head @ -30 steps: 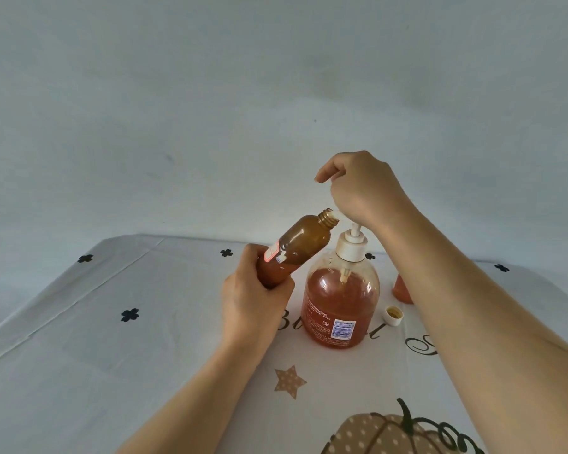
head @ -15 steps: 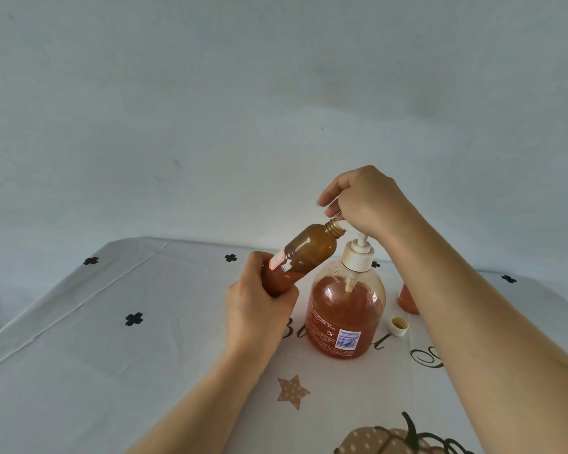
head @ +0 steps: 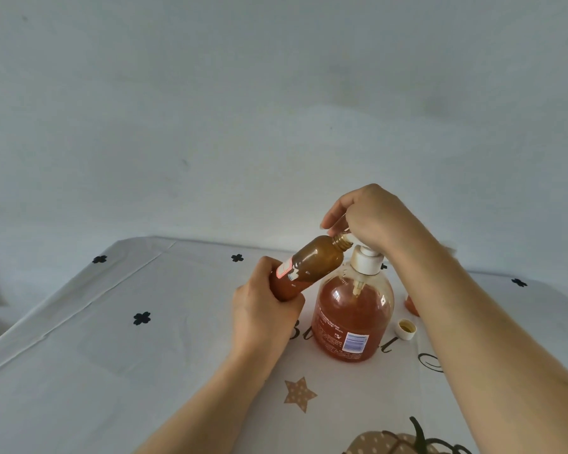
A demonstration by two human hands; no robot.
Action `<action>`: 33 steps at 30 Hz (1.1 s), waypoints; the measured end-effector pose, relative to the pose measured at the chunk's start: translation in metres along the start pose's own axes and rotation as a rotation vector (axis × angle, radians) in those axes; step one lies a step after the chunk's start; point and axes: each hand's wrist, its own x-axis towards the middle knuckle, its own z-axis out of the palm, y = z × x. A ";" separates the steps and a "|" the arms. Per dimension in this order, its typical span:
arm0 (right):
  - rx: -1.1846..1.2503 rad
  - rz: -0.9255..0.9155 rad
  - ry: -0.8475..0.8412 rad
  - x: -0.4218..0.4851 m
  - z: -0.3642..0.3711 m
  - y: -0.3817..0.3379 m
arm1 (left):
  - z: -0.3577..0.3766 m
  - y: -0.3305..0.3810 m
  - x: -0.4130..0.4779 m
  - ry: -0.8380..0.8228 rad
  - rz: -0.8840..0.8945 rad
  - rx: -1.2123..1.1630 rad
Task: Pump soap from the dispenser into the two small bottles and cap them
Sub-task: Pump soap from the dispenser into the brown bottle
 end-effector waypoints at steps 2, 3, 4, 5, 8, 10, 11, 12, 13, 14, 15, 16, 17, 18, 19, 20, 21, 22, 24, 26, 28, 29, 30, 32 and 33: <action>0.005 0.011 0.037 0.000 0.000 -0.001 | 0.000 0.000 0.001 0.013 0.000 0.001; 0.010 0.012 0.055 0.000 -0.001 -0.002 | 0.001 -0.001 0.001 0.016 0.003 0.009; 0.015 0.015 0.073 0.002 -0.003 -0.003 | 0.002 0.000 0.002 0.017 0.010 0.020; 0.020 0.016 0.087 0.002 -0.006 -0.005 | 0.002 0.000 0.002 0.017 0.018 0.027; 0.018 0.002 0.136 0.002 -0.011 -0.010 | 0.003 0.000 0.001 0.021 0.053 -0.001; 0.013 -0.005 0.156 0.001 -0.012 -0.010 | 0.002 0.000 0.001 0.023 0.066 -0.016; 0.015 -0.005 0.152 0.000 -0.012 -0.010 | 0.003 -0.001 0.001 0.020 0.070 -0.020; 0.015 -0.008 0.140 0.001 -0.011 -0.010 | 0.003 -0.001 0.002 0.018 0.070 -0.024; 0.013 -0.007 0.128 0.001 -0.011 -0.009 | 0.004 -0.002 0.002 0.016 0.068 -0.024; 0.011 -0.007 0.119 0.001 -0.011 -0.009 | 0.004 -0.002 0.003 0.016 0.065 -0.021; 0.012 -0.005 0.112 0.002 -0.010 -0.010 | 0.004 -0.003 0.003 0.019 0.060 -0.015; 0.012 -0.003 0.110 0.002 -0.011 -0.009 | 0.004 -0.003 0.003 0.020 0.060 -0.012; 0.012 -0.002 0.109 0.002 -0.010 -0.009 | 0.003 -0.003 0.002 0.020 0.061 -0.013; 0.013 -0.002 0.107 0.003 -0.010 -0.008 | 0.003 -0.003 0.003 0.019 0.063 -0.019; 0.016 -0.002 0.107 0.003 -0.010 -0.008 | 0.003 -0.002 0.002 0.018 0.064 -0.025; 0.020 -0.002 0.105 0.003 -0.010 -0.008 | 0.003 -0.002 0.002 0.017 0.064 -0.031; 0.023 0.001 0.103 0.003 -0.010 -0.008 | 0.003 -0.002 0.002 0.017 0.063 -0.033; 0.024 0.002 0.102 0.004 -0.009 -0.008 | 0.003 -0.002 0.003 0.018 0.064 -0.031; 0.020 0.004 0.104 0.005 -0.009 -0.008 | 0.003 -0.002 0.003 0.021 0.064 -0.023; 0.015 0.012 0.104 0.007 -0.008 -0.008 | 0.004 -0.003 0.003 0.028 0.063 -0.030; 0.005 0.017 0.098 0.008 -0.007 -0.008 | 0.004 -0.004 0.003 0.033 0.070 -0.037; -0.005 0.014 0.093 0.009 -0.007 -0.008 | 0.004 -0.004 0.002 0.035 0.075 -0.038; -0.014 0.012 0.086 0.011 -0.006 -0.008 | 0.004 -0.004 0.002 0.036 0.076 -0.036; -0.025 0.006 0.084 0.011 -0.005 -0.008 | 0.004 -0.004 0.003 0.042 0.070 -0.028; -0.027 0.009 0.085 0.011 -0.004 -0.008 | 0.004 -0.004 0.003 0.047 0.066 -0.019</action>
